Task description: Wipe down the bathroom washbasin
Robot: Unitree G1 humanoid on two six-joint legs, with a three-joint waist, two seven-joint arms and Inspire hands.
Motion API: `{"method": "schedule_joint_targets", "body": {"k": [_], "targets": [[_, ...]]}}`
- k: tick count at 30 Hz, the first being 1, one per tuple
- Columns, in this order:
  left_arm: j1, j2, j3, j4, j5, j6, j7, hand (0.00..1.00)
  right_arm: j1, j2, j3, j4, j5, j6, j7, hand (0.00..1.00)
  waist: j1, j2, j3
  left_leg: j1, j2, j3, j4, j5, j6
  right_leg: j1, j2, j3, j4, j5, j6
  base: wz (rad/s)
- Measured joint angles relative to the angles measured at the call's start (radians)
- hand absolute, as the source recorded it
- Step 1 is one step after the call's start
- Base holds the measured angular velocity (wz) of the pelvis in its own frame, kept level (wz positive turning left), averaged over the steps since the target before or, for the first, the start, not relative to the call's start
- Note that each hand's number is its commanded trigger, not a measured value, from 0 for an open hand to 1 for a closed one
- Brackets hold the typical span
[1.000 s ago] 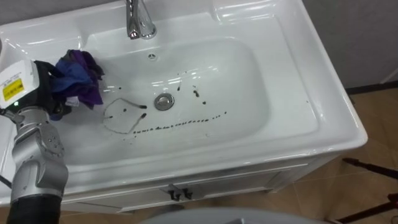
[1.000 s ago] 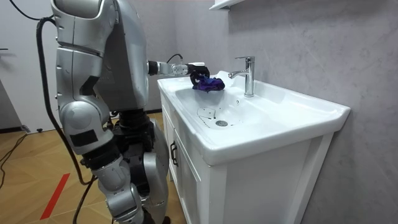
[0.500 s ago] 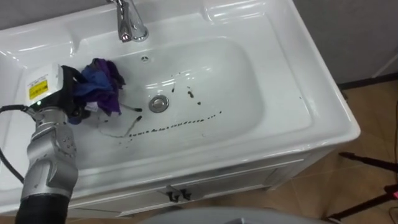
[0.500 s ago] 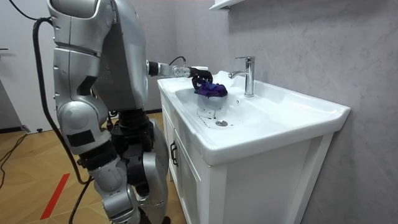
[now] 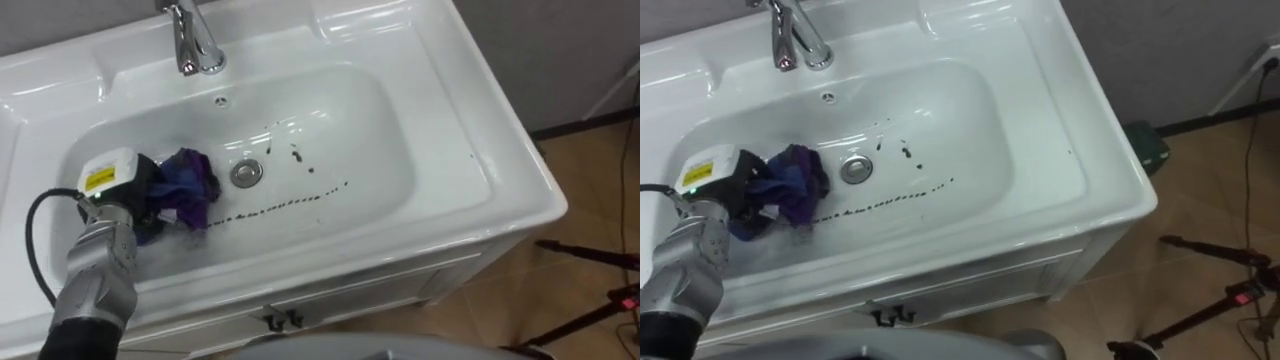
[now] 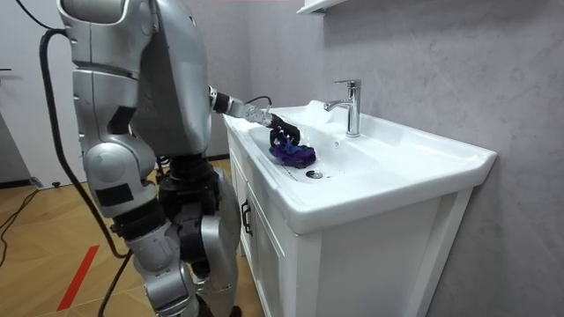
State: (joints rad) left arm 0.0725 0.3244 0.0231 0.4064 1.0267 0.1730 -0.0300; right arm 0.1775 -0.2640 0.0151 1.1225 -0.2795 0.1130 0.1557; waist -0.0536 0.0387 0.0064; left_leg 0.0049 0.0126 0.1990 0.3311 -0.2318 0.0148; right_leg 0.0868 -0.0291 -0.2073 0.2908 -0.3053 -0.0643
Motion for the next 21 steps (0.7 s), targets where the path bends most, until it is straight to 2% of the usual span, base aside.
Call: {"method": "schedule_joint_targets", "body": {"k": [5, 15, 21], "targets": [[-0.007, 0.000, 0.004, 0.034, 0.036, 0.003, -0.030, 1.00, 0.002, -0.001, -0.014, 0.000, -0.009, 0.012, -0.001, 0.00, 0.001, 0.004, -0.0053, 0.006, 0.011, 0.043, 0.012, 0.000, 0.000, 0.003, 0.004, 0.013, 0.004, 0.001, -0.002, -0.11], [-0.055, 0.000, 0.015, 0.147, 0.037, 0.007, -0.019, 1.00, 0.001, -0.008, -0.050, 0.009, -0.036, 0.020, -0.034, 0.00, 0.005, 0.008, -0.0074, 0.016, 0.027, 0.058, 0.028, -0.001, -0.001, -0.002, 0.014, 0.028, 0.025, -0.005, -0.018, -0.08], [-0.059, 0.000, 0.015, 0.167, 0.037, 0.026, -0.021, 1.00, 0.001, -0.010, -0.058, 0.009, -0.045, 0.043, -0.032, 0.00, 0.001, 0.011, -0.0099, 0.016, 0.027, 0.052, 0.030, -0.001, -0.002, -0.001, 0.014, 0.011, 0.023, -0.003, -0.021, -0.03]]}}
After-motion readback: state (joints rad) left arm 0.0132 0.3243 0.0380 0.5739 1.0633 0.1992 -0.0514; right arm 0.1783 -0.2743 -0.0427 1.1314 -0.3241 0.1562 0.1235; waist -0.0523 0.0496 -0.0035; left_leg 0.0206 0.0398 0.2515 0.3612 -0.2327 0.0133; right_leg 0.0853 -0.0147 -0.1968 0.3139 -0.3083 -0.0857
